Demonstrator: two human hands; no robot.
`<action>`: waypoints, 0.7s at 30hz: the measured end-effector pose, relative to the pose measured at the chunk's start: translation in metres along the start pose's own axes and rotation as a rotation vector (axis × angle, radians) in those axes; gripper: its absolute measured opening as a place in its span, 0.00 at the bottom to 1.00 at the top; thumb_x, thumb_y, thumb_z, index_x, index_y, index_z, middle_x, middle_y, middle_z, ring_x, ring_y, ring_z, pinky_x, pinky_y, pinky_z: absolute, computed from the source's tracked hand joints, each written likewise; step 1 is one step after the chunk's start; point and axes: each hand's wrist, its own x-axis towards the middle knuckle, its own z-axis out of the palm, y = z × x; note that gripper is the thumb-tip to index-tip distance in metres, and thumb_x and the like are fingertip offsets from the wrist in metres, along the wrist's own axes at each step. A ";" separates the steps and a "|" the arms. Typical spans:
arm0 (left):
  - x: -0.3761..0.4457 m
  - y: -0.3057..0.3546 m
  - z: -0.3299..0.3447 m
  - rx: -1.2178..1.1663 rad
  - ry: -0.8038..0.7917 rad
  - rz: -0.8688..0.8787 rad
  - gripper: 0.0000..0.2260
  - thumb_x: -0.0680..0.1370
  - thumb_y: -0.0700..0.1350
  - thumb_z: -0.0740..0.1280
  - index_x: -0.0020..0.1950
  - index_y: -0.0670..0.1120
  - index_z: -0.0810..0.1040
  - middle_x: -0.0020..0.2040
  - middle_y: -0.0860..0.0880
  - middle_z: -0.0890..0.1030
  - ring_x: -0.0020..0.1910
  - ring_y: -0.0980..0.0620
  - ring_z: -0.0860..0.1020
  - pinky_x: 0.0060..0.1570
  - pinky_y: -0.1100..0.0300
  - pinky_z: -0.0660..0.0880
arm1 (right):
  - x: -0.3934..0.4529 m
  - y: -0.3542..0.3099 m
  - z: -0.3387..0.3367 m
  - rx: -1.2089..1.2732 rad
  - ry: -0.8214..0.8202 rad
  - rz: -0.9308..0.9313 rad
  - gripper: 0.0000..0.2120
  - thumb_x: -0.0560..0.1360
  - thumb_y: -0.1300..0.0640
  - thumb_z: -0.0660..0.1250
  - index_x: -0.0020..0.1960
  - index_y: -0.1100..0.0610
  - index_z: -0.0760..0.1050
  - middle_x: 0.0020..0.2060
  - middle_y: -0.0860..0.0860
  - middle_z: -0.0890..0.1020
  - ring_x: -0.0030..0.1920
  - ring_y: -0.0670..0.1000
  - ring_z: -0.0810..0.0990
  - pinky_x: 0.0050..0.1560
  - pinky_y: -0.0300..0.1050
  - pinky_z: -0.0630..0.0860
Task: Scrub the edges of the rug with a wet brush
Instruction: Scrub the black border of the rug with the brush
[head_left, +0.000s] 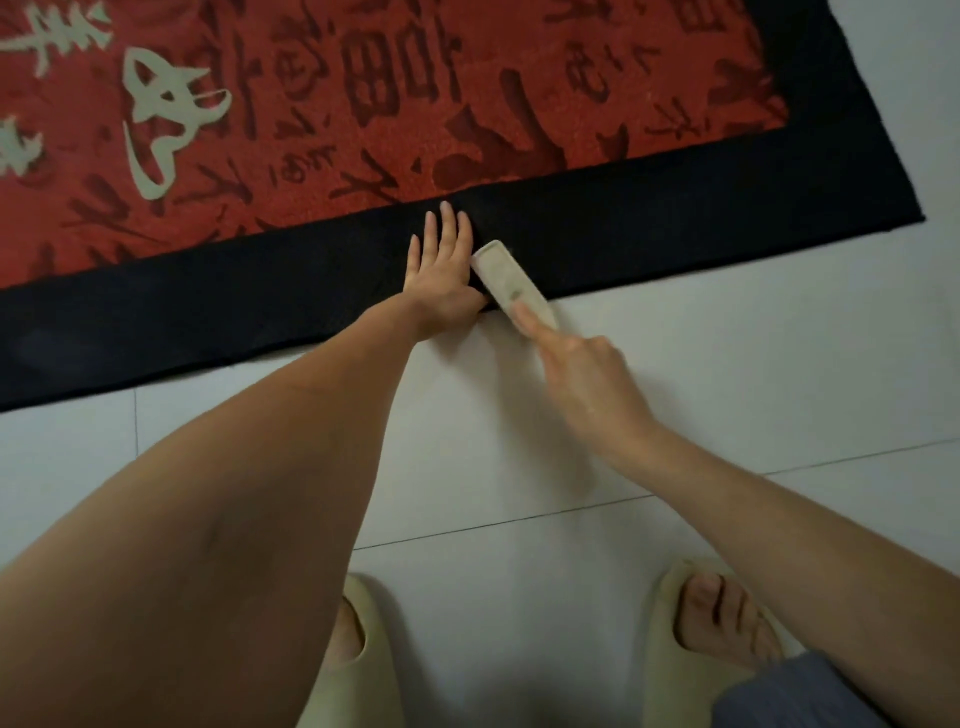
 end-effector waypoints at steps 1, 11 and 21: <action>0.001 0.001 -0.001 -0.008 -0.004 0.007 0.42 0.79 0.47 0.65 0.79 0.43 0.37 0.79 0.43 0.34 0.77 0.45 0.33 0.74 0.51 0.33 | 0.007 0.015 -0.006 -0.028 0.039 0.010 0.26 0.83 0.58 0.51 0.76 0.37 0.54 0.45 0.62 0.77 0.46 0.65 0.77 0.48 0.55 0.74; 0.001 -0.003 -0.004 -0.011 -0.029 0.027 0.41 0.79 0.44 0.65 0.79 0.43 0.36 0.79 0.44 0.33 0.77 0.45 0.33 0.74 0.52 0.34 | 0.012 0.026 -0.005 -0.039 0.107 0.003 0.26 0.82 0.58 0.51 0.76 0.39 0.56 0.48 0.62 0.80 0.45 0.64 0.78 0.47 0.53 0.75; -0.001 0.000 -0.008 0.017 -0.040 -0.001 0.41 0.80 0.47 0.65 0.79 0.43 0.36 0.79 0.44 0.33 0.77 0.45 0.33 0.74 0.51 0.35 | 0.007 0.029 -0.006 -0.058 0.140 0.002 0.27 0.82 0.59 0.51 0.77 0.39 0.53 0.49 0.64 0.80 0.45 0.65 0.77 0.48 0.56 0.76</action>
